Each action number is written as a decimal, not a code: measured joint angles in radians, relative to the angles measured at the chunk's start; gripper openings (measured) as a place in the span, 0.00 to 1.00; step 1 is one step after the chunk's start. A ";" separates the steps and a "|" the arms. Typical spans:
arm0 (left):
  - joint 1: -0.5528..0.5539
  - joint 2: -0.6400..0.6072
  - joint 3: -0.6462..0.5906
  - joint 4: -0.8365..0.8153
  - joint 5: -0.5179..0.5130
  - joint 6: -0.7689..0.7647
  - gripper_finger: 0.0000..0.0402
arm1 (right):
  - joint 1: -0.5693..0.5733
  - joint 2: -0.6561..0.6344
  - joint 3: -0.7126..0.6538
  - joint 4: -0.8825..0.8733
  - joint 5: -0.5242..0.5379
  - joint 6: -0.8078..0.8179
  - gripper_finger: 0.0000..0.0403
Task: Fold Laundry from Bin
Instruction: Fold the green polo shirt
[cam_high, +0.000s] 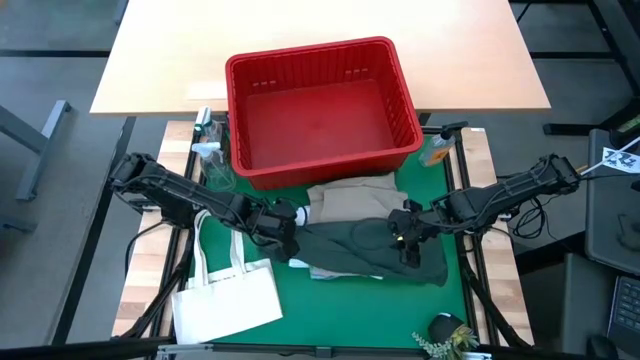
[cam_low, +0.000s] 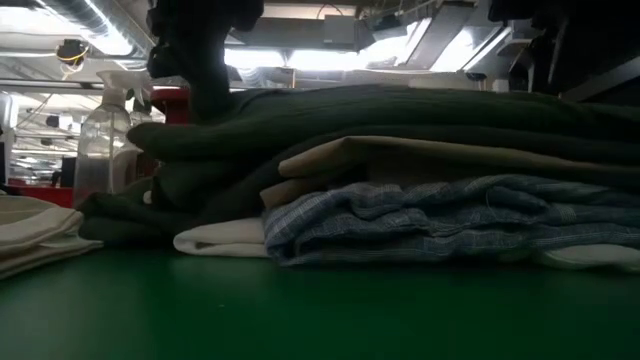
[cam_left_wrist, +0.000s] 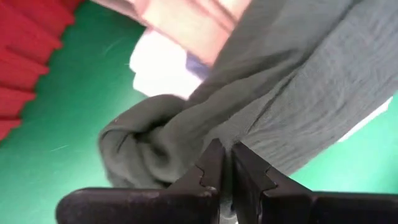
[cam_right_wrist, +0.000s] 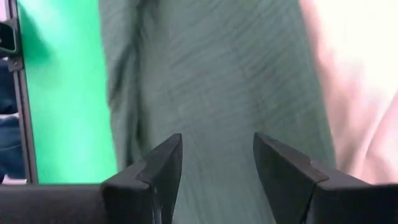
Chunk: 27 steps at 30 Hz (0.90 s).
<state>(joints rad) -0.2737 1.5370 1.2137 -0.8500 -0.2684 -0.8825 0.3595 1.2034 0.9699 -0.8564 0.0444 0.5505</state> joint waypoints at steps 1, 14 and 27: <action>0.000 0.000 0.000 -0.012 -0.003 0.002 0.04 | 0.000 -0.004 0.000 -0.008 -0.006 0.000 0.49; -0.001 0.000 0.000 -0.056 -0.111 0.003 0.19 | 0.000 -0.098 0.000 -0.082 -0.011 0.002 0.49; 0.054 0.000 0.000 -0.080 -0.104 -0.006 0.42 | 0.000 -0.124 0.000 -0.115 -0.100 0.002 0.49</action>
<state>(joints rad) -0.2195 1.5372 1.2135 -0.9296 -0.3724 -0.8884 0.3599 1.0798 0.9699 -0.9710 -0.0557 0.5530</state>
